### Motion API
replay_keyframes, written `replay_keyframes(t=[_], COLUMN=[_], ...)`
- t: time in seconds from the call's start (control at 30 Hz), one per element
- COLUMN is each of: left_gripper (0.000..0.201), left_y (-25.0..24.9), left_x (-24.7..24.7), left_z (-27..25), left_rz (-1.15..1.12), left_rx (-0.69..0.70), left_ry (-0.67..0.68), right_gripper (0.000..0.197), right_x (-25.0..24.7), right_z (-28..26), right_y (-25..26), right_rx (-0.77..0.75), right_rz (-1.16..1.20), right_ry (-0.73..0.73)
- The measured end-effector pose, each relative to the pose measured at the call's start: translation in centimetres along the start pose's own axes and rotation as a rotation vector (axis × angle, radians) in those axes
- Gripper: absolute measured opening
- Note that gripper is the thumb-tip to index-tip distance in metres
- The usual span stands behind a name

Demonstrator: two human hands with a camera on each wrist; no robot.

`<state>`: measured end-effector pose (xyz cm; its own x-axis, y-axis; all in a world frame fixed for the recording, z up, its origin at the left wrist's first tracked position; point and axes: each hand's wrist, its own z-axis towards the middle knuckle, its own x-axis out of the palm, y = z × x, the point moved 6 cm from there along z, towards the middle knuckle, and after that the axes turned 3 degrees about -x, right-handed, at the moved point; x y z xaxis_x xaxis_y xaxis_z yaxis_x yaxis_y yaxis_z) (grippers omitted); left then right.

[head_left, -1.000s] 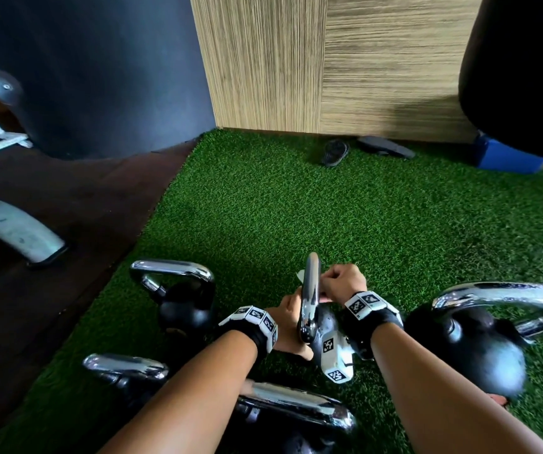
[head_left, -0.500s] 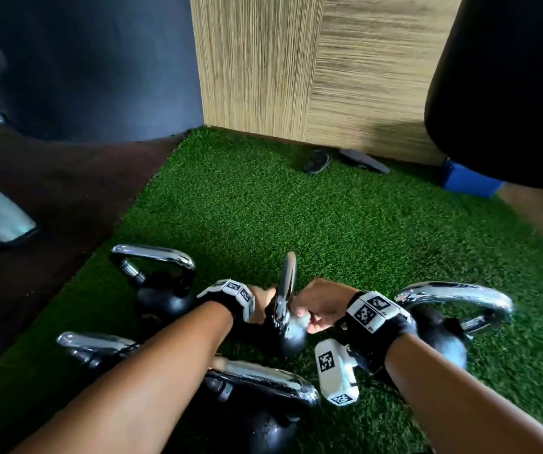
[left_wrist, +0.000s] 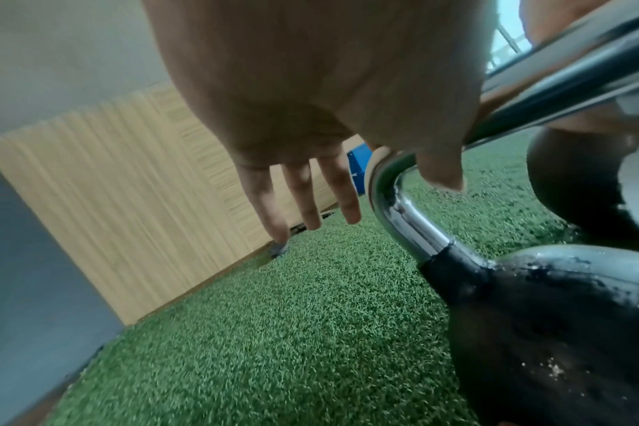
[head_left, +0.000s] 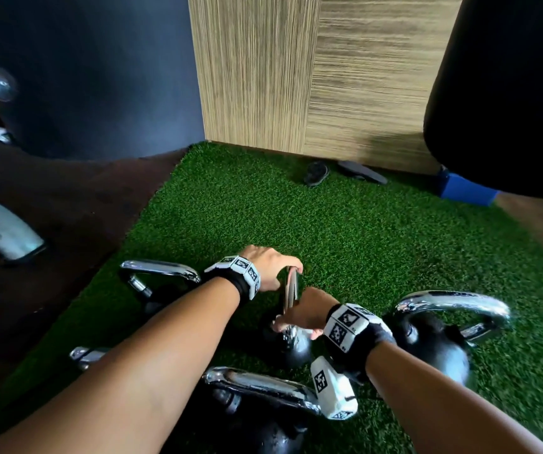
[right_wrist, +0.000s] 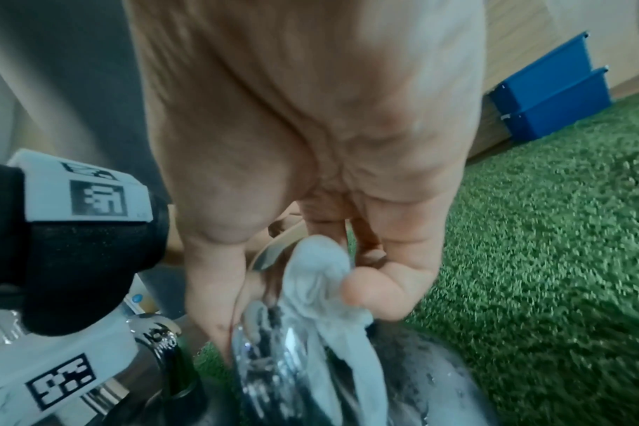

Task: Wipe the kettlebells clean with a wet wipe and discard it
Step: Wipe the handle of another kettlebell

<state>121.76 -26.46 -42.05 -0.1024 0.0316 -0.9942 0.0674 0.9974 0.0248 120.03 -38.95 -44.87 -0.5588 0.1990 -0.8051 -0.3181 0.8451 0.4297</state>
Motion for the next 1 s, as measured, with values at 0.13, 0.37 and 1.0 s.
replay_keyframes(t=[0.13, 0.37, 1.0], left_gripper=[0.022, 0.028, 0.053], left_y=[1.9, 4.1, 5.2], left_x=[0.3, 1.8, 1.8], left_z=[-1.6, -4.7, -14.6], left_rz=[-0.081, -0.104, -0.525], left_rx=[-0.106, -0.178, -0.442], left_ry=[-0.111, -0.205, 0.048], right_gripper=[0.04, 0.037, 0.012], right_x=[-1.2, -4.3, -6.6], right_z=[-0.4, -0.4, -2.1], right_y=[-0.9, -2.1, -1.7], right_rx=[-0.05, -0.23, -0.174], right_rz=[-0.098, -0.17, -0.212], right_ry=[0.001, -0.095, -0.249])
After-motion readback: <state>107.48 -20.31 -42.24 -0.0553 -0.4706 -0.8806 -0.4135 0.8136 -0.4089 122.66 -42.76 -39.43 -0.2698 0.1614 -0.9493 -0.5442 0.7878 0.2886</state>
